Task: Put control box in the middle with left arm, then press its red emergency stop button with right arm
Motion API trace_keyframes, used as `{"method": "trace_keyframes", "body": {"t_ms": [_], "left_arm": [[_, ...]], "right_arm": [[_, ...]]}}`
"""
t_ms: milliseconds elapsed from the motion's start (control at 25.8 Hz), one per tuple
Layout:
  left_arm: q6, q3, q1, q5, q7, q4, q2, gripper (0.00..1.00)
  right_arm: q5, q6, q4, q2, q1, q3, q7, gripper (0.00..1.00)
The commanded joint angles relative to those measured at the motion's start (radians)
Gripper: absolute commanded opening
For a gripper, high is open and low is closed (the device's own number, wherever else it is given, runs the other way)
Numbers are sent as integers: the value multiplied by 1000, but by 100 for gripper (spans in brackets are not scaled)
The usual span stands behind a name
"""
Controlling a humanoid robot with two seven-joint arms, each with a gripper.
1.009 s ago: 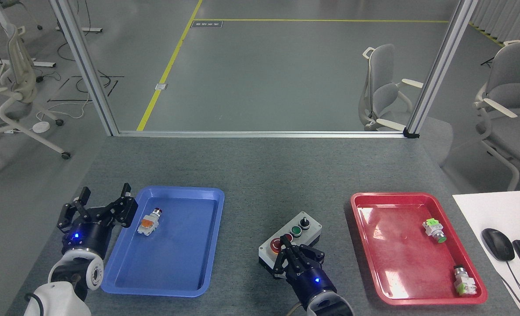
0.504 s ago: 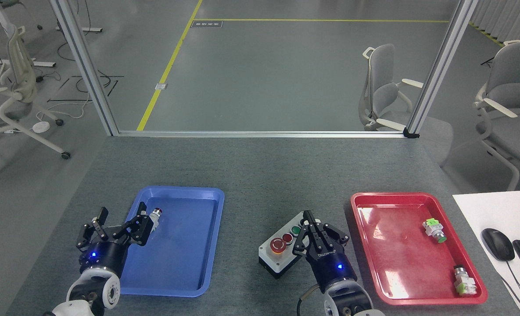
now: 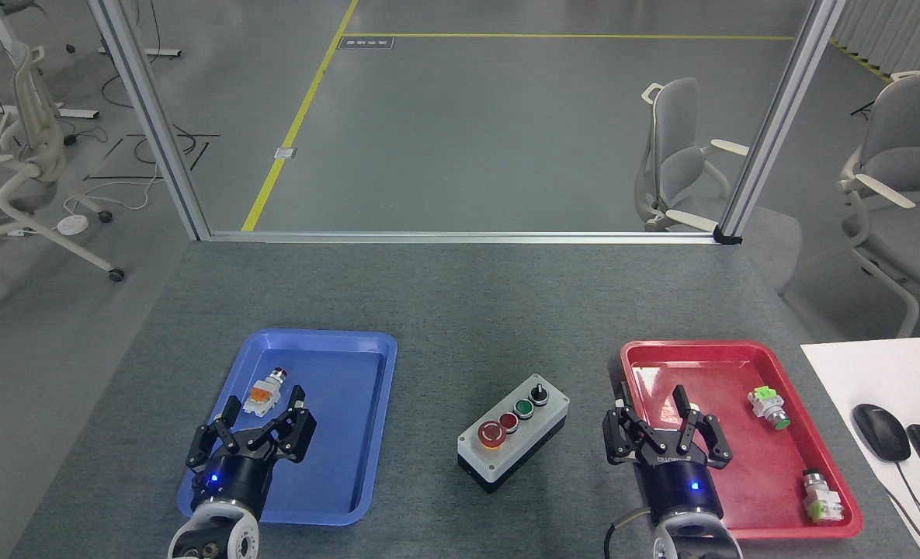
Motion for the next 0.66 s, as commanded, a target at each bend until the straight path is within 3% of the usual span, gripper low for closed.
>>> {"method": "trace_keyframes", "body": {"t_ms": [0, 621], "left_arm": [[0, -2, 2, 3, 0, 1, -5, 99], [0, -2, 2, 3, 0, 4, -6, 99]], "right_arm": [[2, 20, -1, -16, 21, -23, -6, 98], [7, 27, -15, -8, 24, -20, -11, 99]]}}
